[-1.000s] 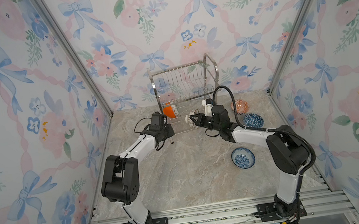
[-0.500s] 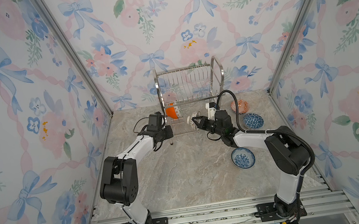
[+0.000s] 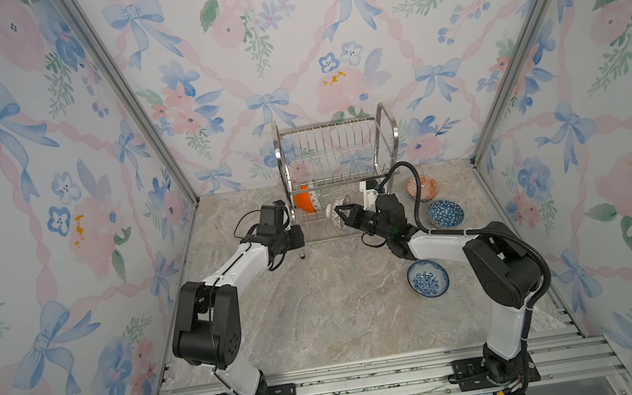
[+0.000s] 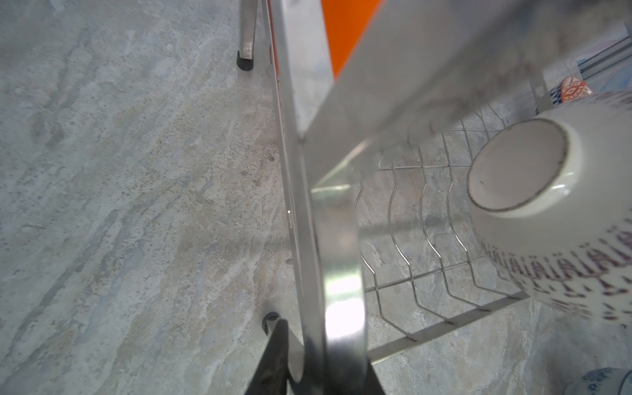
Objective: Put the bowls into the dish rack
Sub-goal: 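Tilt the white bowl upright and carry it into the rack beside the green bowl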
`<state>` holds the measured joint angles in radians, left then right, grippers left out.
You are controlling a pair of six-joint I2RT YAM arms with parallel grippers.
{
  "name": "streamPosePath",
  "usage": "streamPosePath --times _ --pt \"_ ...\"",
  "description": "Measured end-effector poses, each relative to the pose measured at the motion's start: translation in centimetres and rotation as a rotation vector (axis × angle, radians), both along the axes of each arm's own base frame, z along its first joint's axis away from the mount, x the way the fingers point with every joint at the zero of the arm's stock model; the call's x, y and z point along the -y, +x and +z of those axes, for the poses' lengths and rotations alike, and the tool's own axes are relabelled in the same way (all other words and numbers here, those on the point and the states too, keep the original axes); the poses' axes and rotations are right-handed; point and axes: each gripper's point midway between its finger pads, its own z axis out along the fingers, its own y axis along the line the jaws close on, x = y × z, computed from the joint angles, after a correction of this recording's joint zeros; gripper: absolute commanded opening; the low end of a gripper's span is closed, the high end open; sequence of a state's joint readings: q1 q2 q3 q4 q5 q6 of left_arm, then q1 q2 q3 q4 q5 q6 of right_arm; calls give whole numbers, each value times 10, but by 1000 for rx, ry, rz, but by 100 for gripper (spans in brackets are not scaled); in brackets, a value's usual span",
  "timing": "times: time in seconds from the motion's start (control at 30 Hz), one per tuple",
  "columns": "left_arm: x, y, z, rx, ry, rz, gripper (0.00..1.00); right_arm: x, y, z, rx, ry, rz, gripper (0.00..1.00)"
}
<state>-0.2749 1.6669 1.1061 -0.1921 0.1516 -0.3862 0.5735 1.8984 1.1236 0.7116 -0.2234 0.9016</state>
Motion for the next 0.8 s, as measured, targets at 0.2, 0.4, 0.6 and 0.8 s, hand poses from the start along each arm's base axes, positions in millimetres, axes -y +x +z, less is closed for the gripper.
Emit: streamPosePath --times 0.2,0.4,0.6,0.8 --pt "0 0 0 7 1 -8 0 -9 13 1 29 14 -4 0" --pt "1 -1 -1 10 4 -15 0 -15 22 -2 44 21 -9 0" --pt "5 -2 1 38 38 -87 0 -16 25 -10 42 16 -9 0" --pt "6 -4 0 52 63 -122 0 -17 30 -8 57 12 -9 0"
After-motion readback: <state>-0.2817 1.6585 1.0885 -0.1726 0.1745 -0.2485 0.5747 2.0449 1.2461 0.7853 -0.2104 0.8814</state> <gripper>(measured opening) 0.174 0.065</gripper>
